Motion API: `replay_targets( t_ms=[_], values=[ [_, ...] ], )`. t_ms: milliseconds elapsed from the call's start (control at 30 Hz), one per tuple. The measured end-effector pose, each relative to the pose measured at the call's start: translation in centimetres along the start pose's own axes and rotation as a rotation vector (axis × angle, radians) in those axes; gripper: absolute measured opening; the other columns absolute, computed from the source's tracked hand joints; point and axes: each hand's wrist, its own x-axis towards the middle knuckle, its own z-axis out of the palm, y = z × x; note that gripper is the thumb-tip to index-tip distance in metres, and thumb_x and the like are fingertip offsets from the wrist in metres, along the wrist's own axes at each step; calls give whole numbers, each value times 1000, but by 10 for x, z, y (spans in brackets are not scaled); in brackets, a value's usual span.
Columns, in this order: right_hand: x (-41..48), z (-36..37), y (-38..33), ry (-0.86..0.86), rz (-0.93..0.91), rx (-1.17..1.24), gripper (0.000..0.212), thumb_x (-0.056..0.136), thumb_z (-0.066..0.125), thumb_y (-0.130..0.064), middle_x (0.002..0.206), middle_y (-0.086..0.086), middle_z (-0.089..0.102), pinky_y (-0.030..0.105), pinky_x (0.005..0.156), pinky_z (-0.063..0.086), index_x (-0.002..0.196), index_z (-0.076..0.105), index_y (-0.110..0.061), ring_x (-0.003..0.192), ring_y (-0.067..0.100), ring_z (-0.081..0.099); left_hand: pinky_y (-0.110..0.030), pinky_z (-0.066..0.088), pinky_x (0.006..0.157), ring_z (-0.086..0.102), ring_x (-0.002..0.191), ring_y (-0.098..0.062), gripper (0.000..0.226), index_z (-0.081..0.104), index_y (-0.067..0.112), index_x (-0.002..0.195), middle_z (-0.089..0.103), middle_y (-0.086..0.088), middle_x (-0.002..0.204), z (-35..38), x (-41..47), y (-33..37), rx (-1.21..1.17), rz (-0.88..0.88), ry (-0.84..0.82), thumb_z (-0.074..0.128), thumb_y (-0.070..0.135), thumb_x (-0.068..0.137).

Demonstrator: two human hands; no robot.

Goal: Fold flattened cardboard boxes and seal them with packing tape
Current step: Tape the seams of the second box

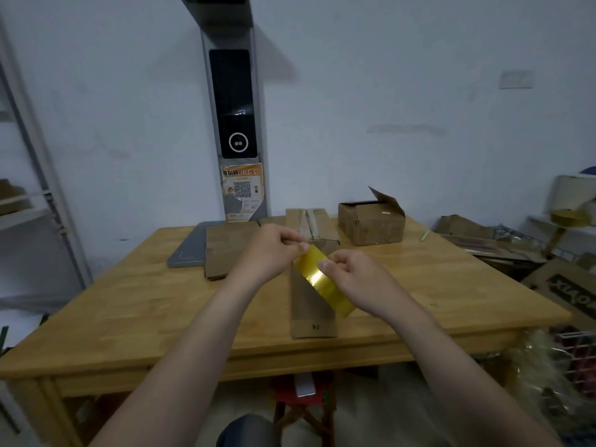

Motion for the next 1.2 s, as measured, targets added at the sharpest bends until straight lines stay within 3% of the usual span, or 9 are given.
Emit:
replay_targets(
  t_ms=[167,300,500,633,733,900,1000,1067,1200],
  values=[
    [15,-18,-7,44,-43,28,42,98,58,-47,53,-11,47,28,54,31,71,61,-16,52,6,43,-24,51,71,67,85,1,7,81,25,89,77,12,90,-9,15,9,-112,13,18,75,26,92],
    [20,-30,-6,36,-87,171,54,94,55,-61,83,15,69,36,66,44,93,73,-9,71,17,62,-18,46,68,65,81,7,8,78,23,87,74,13,88,-14,24,16,-156,69,104,74,21,93],
    [24,-37,4,132,-100,174,27,95,65,-47,96,-5,74,33,76,59,107,74,-24,88,9,70,-23,51,84,67,95,-2,18,75,35,79,73,19,87,-16,34,9,-224,103,279,75,23,92],
    [29,-50,13,123,-185,33,60,73,84,-54,124,-12,64,33,90,56,127,60,-40,113,6,59,-21,51,85,62,92,3,6,79,23,96,70,17,89,-4,37,2,-293,59,354,74,21,93],
    [27,-60,22,10,-252,-139,85,62,92,-52,133,-13,54,30,90,51,132,44,-49,118,9,51,-31,54,92,62,93,-1,11,79,21,103,71,17,93,-9,42,-6,-385,-16,397,73,25,94],
    [30,-79,53,-35,-304,-297,59,83,79,-48,133,-22,52,30,91,46,132,46,-49,115,2,49,-32,53,93,66,99,-5,6,77,28,98,73,18,97,-27,42,-33,-448,-93,454,75,30,92],
    [36,-97,69,-66,-307,-413,52,89,72,-47,123,-13,54,31,90,43,136,51,-52,109,7,49,-22,50,76,65,81,4,16,77,17,108,73,13,92,-19,38,-56,-570,-179,487,73,25,94],
    [44,-102,71,-113,-308,-516,48,92,68,-47,115,-8,50,29,85,42,136,52,-54,102,9,47,-25,48,72,63,80,-3,17,77,15,109,72,10,87,-9,38,-69,-639,-253,506,73,23,95],
    [64,-103,76,-162,-302,-646,47,94,67,-43,119,-7,46,25,85,35,138,52,-53,105,9,42,-42,51,104,68,98,-10,15,77,15,108,76,-2,107,11,39,-77,-704,-318,528,73,20,94]
  ],
)
